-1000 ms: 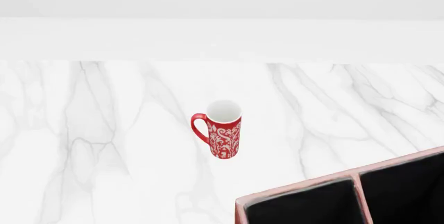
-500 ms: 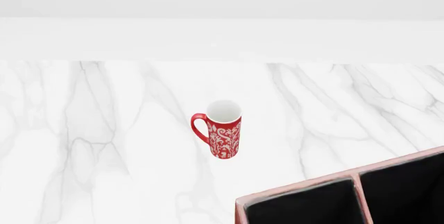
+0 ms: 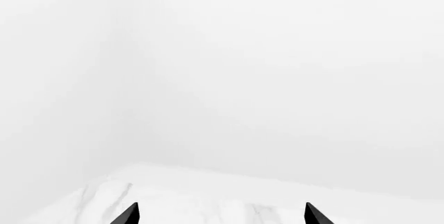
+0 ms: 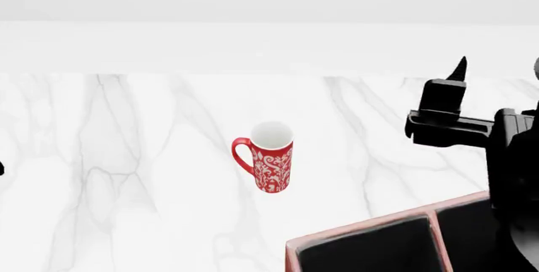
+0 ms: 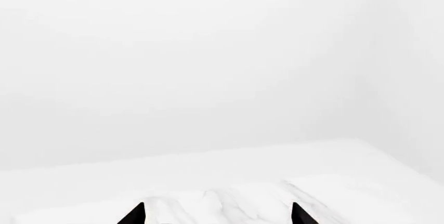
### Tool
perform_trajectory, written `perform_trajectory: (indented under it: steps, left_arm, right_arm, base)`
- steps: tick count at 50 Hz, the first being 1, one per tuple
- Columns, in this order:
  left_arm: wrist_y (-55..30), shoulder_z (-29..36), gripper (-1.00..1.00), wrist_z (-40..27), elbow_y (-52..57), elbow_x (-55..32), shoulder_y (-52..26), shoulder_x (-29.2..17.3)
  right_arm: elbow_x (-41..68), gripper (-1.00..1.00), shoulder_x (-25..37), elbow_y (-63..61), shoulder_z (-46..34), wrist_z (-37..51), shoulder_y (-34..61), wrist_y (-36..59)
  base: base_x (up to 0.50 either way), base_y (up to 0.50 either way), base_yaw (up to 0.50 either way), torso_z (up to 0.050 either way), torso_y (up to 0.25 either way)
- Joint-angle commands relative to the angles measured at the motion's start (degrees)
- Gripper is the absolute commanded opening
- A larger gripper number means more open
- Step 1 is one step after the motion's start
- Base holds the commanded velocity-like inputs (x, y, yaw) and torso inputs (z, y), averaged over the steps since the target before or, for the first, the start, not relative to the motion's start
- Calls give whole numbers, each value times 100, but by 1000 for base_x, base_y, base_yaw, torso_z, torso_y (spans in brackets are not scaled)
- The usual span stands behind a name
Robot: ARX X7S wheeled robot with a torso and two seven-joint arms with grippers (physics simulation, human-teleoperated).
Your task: Pick up the book and place it in the right compartment of the caddy.
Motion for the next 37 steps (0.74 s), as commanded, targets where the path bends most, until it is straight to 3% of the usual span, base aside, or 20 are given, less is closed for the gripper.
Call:
perform_trajectory:
  steps: [1,19,37]
  left_arm:
    - [66,1258,100,264,-402,213,-701,361]
    - [175,1999,100,397,-490,130,-930,730]
    - [60,2189,100,356,-288,18,-1062,812]
  right_arm:
    - [-230,100,-562,176,-639,-338,356,-213]
    - [-453,100,-1016,514,-1290,-626,398,-586]
    - [-438,100,-1147,330,-1638,-661,415,-549]
  base:
    - [0,0,0,0,0]
    - [0,0,0,0,0]
    - [0,0,0,0,0]
